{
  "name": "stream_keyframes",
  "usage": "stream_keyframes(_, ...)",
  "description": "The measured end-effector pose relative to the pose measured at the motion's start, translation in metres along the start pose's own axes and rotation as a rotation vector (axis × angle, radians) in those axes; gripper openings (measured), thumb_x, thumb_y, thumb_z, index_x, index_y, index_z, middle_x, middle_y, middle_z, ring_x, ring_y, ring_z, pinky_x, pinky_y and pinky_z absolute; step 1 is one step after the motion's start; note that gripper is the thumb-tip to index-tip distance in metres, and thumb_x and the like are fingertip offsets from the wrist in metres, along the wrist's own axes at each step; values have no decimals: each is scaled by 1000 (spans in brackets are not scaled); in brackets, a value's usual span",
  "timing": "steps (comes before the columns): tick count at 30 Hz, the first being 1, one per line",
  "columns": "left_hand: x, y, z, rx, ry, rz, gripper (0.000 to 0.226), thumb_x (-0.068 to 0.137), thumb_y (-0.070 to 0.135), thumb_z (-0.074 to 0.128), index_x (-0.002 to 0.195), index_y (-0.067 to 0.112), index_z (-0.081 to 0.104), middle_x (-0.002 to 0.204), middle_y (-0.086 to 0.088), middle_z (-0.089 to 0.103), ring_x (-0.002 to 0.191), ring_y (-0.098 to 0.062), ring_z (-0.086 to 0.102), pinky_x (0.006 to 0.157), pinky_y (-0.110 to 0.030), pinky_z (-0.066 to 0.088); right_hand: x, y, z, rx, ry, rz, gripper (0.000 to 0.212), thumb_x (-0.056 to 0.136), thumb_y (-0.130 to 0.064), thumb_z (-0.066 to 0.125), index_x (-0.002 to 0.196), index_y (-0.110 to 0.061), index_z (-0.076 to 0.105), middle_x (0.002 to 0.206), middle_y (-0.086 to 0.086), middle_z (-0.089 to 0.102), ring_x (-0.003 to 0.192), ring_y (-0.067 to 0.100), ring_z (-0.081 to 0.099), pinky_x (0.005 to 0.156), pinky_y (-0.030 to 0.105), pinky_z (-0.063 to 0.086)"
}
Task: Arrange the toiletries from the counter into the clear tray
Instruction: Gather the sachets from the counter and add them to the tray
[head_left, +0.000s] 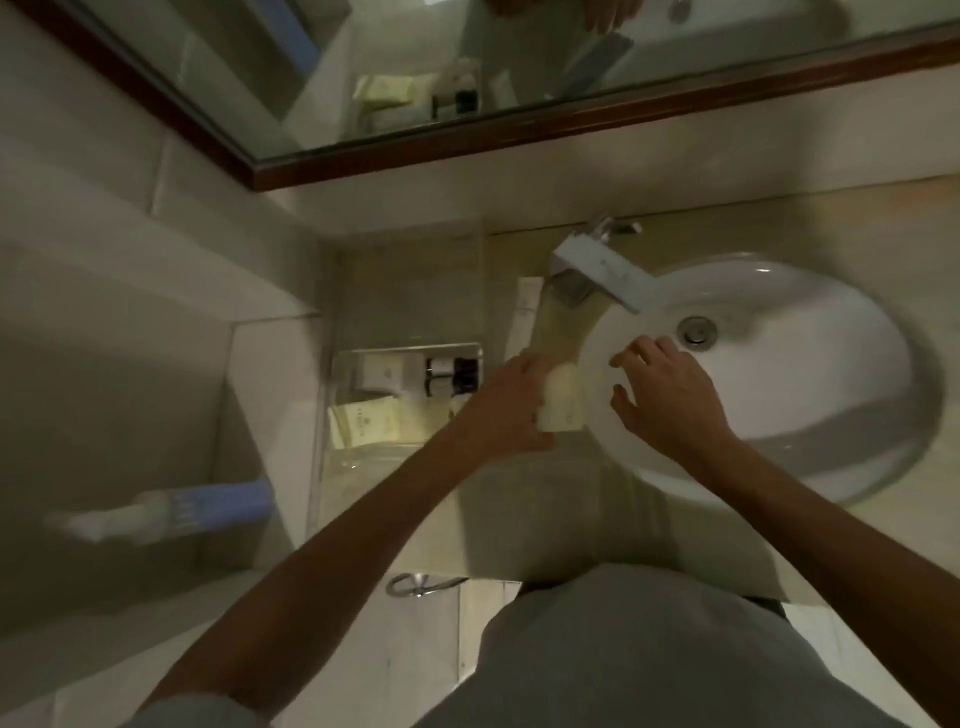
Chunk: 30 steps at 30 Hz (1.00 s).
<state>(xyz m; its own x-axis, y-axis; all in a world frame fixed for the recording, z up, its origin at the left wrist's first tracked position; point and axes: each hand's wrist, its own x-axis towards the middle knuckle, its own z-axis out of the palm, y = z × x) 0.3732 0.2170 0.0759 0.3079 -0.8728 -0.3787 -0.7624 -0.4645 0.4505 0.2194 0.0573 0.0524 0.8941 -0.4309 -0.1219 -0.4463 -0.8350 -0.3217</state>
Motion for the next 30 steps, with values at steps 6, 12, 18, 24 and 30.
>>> stream_keyframes(6,-53,-128,-11,249,-99,-176,90,65,42,81,138,12,37,131,-10,46,110,-28,55,89,-38,45,-6,-49,21,-48,-65,-19,34,87,-24,65,119,-11,65,118,9,62,105,26,55,85,40,50)
stream_keyframes(12,-54,-163,0,356,-173,-108,86,64,49,76,134,16,39,133,-7,47,117,-24,49,95,-41,41,-11,-60,25,-76,-108,-8,35,88,-25,65,121,-12,64,121,9,62,108,26,54,86,39,50)
stream_keyframes(18,-61,-180,-2,358,-93,-23,94,54,69,76,129,22,44,126,2,50,110,-19,48,93,-39,40,-14,-52,23,-81,-123,44,36,88,-27,67,122,-15,63,124,8,61,113,24,53,89,39,50)
stream_keyframes(24,-85,-205,-6,258,142,-93,68,72,59,68,125,21,48,123,-1,49,109,-19,50,93,-43,48,-14,-49,23,-68,-130,66,34,89,-27,65,121,-15,63,125,7,61,112,25,52,88,39,50)
stream_keyframes(30,-108,-226,-7,222,67,-212,77,68,50,74,134,21,46,133,-1,47,118,-22,49,94,-45,51,-15,-45,27,-65,-160,92,35,89,-29,65,122,-18,62,127,6,60,115,23,51,89,38,50)
